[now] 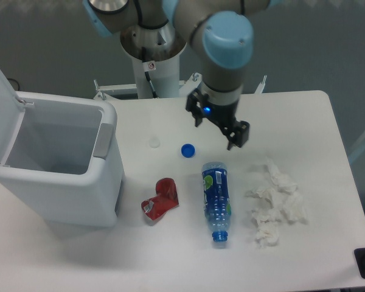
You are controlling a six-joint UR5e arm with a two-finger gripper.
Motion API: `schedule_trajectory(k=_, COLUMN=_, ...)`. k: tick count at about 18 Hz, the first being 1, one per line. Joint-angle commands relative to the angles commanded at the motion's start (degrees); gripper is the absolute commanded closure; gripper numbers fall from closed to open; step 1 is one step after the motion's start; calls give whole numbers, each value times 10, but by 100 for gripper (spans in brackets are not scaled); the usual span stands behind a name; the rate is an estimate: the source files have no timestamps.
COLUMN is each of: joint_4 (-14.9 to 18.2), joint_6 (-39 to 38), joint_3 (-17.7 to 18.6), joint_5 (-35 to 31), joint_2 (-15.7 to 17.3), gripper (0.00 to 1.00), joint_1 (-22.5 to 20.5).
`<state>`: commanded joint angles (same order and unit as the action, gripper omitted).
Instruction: Place the plastic bottle in the trash can
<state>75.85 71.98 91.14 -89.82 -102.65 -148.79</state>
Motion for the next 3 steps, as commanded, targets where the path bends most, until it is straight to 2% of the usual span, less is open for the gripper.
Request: schedule_trajectory(k=3, joint_4=-23, joint_6=4, joint_3=-1, joint_5=0, joint_2=-21, gripper=0, joint_1=-12)
